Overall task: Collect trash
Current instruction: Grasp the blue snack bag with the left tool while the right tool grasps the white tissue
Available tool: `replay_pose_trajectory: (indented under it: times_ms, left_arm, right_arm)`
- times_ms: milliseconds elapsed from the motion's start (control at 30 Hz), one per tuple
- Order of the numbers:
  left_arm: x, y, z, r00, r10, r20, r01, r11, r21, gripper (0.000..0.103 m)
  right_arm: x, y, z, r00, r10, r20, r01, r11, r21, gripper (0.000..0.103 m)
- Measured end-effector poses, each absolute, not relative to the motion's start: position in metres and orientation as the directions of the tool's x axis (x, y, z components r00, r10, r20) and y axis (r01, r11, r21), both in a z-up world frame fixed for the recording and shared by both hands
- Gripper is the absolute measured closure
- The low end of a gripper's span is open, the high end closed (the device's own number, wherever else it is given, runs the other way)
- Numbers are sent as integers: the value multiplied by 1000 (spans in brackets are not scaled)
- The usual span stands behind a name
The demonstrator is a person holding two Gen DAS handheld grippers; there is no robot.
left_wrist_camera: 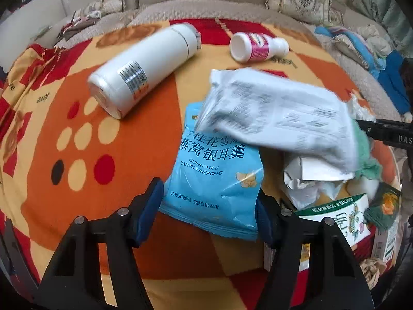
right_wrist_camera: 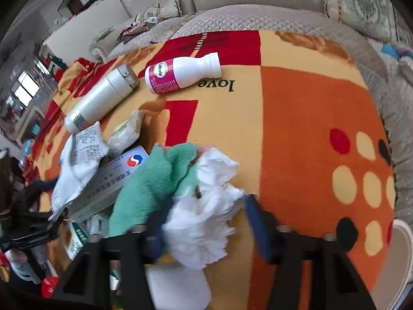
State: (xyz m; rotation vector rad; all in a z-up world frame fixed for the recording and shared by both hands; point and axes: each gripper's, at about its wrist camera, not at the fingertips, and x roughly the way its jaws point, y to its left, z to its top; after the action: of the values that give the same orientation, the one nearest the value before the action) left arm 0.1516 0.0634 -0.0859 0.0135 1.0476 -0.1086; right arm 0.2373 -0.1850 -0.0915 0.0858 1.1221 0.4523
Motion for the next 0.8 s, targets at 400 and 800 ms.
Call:
replay_pose_trajectory:
  times_ms: [400, 800]
  left_arm:
    - [102, 91, -59, 523, -114, -845, 70, 993, -91, 43]
    - [63, 87, -36, 558, -185, -809, 84, 982, -167, 45]
  right_arm:
    - [209, -206, -53, 454, 417, -787, -317, 901, 295, 74]
    - [219, -195, -91, 358, 395, -846, -292, 908, 300, 43]
